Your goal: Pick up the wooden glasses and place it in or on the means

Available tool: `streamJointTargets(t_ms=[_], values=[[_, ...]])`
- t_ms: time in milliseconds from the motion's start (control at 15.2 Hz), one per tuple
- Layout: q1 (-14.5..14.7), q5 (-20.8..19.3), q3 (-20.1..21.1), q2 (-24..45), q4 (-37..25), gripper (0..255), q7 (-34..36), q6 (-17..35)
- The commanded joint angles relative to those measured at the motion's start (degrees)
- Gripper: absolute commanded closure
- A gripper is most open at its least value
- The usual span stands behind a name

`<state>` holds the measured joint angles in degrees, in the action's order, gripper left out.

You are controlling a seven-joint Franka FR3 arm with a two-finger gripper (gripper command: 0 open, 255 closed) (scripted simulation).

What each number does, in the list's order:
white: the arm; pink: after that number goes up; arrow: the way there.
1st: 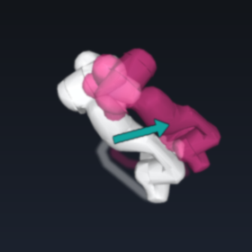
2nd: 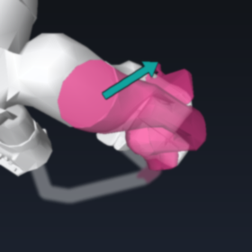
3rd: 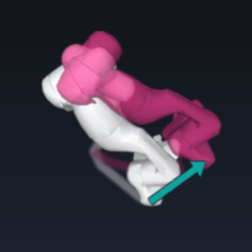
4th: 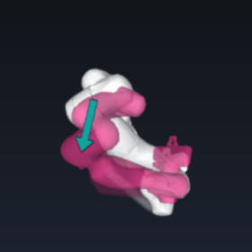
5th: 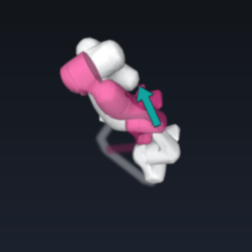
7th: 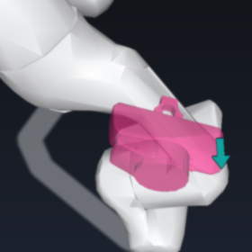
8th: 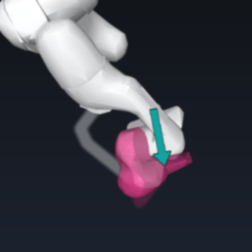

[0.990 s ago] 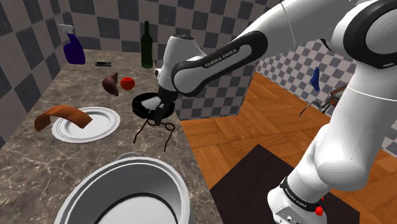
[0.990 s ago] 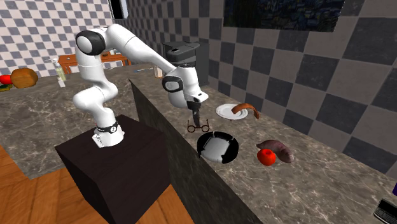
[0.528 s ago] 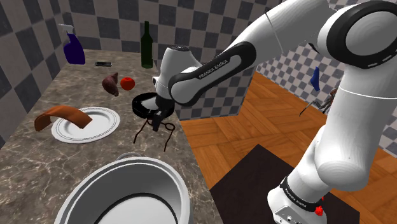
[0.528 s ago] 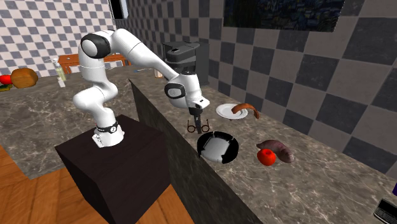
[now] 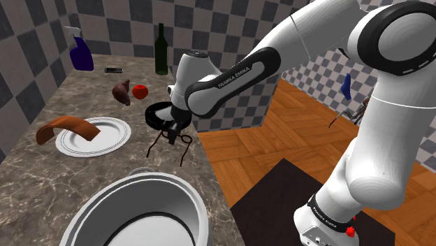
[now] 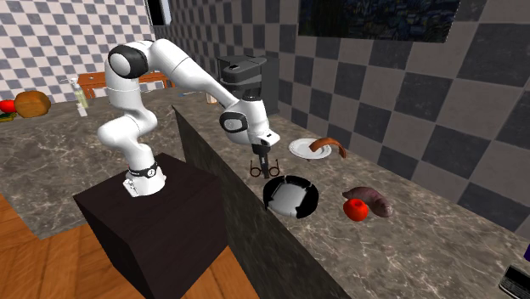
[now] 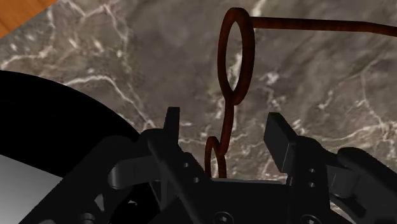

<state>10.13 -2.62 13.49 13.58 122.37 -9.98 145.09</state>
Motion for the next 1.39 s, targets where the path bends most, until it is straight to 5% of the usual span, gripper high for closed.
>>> streamJointTargets(t_ms=[0,528,1320], values=[[0.0,0.0,0.0,0.0,0.0,255,0.0,0.0],[0.0,0.0,0.0,0.0,0.0,255,0.0,0.01],[-0.54,2.08,0.61,-5.58,-2.93,255,-1.26,-8.36]])
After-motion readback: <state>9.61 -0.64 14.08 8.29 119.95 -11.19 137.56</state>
